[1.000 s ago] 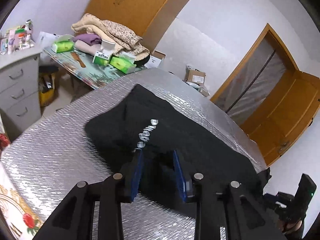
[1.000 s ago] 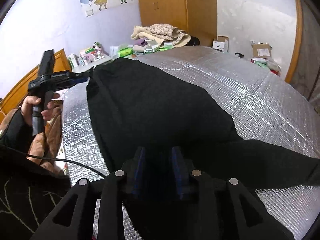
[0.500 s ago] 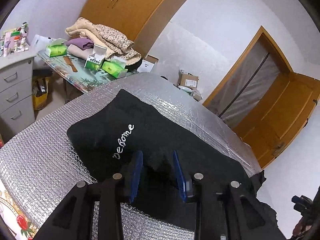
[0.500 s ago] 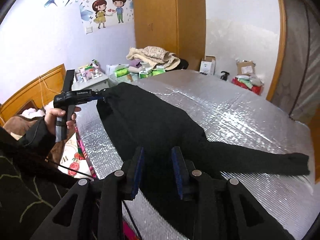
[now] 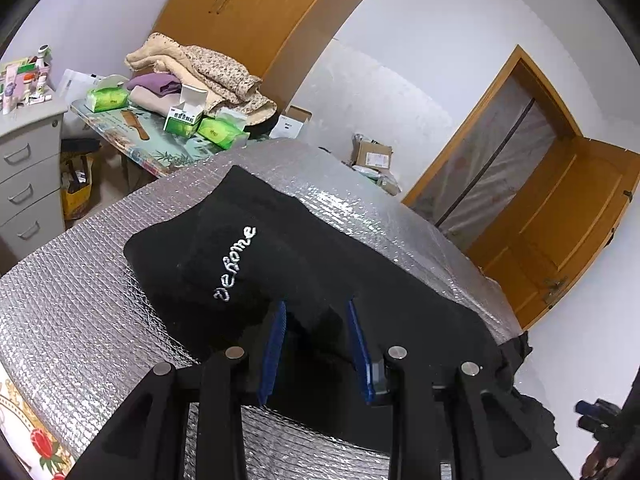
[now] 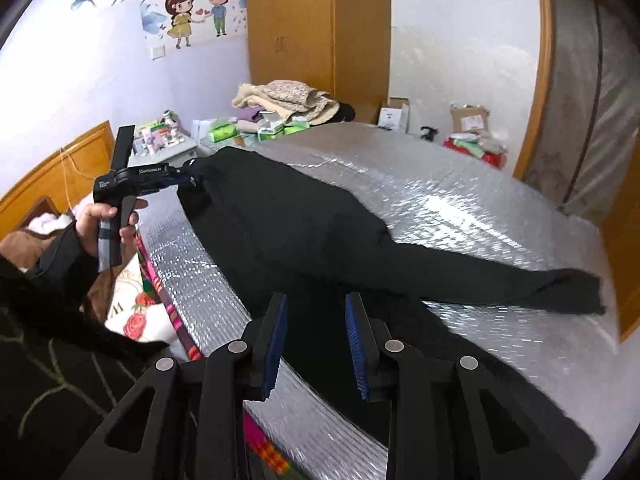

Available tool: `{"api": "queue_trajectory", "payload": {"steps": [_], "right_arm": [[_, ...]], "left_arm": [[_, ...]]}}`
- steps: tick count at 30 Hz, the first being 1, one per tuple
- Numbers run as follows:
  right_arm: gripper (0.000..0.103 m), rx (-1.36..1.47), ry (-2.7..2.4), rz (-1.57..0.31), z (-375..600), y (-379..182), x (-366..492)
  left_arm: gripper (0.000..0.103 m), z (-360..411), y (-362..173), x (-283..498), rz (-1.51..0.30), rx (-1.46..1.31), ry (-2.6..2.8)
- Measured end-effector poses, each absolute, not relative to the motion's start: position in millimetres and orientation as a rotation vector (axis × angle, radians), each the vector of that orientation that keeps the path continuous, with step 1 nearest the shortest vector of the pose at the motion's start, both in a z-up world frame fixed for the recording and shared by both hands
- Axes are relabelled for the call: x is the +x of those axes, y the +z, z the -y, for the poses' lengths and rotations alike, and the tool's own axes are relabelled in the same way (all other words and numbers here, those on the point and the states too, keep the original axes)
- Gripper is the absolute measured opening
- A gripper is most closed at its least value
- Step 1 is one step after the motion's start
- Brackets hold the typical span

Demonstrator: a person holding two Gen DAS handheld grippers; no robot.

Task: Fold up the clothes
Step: 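Raise the sweatshirt with both grippers, folding it over toward the right gripper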

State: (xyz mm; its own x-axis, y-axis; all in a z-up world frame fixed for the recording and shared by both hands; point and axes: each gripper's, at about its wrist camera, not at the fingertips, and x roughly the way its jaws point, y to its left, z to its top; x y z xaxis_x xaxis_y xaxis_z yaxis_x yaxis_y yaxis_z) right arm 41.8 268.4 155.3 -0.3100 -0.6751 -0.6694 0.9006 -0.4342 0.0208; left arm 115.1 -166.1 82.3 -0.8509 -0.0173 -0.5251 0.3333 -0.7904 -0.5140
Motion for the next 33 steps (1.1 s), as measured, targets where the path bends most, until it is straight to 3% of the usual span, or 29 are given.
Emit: {"api": "queue_trajectory", "payload": {"steps": [7,11,24,26,27,28,30,33], "right_arm": [[0.031,0.731,-1.843,-0.572,-201,107,32],[0.043,0.703,-1.783,-0.641,-173,96,26],[0.043,0.688,-1.659,-0.782,-124,65,19],[0.043,0.705,-1.652,-0.781,-122,60,17],[0.042,0.718,-1.649,-0.773,-121,59,16],[0.039,0.732,-1.653,-0.757,-122,60,14],[0.004,0.734,-1.673,-0.741,-123,63,12],[0.004,0.711,-1.703,-0.708,-128,73,9]], "left_arm": [[0.037,187,79,122,-0.955,0.721,-2.628],[0.039,197,79,122,-1.012,0.7,-2.587],[0.039,205,70,88,-1.145,0.802,-2.493],[0.038,208,69,82,-1.159,0.827,-2.474],[0.03,209,69,80,-1.16,0.832,-2.469],[0.016,210,70,76,-1.148,0.84,-2.473],[0.008,209,78,69,-1.107,0.844,-2.509],[0.006,202,104,62,-1.026,0.772,-2.61]]}}
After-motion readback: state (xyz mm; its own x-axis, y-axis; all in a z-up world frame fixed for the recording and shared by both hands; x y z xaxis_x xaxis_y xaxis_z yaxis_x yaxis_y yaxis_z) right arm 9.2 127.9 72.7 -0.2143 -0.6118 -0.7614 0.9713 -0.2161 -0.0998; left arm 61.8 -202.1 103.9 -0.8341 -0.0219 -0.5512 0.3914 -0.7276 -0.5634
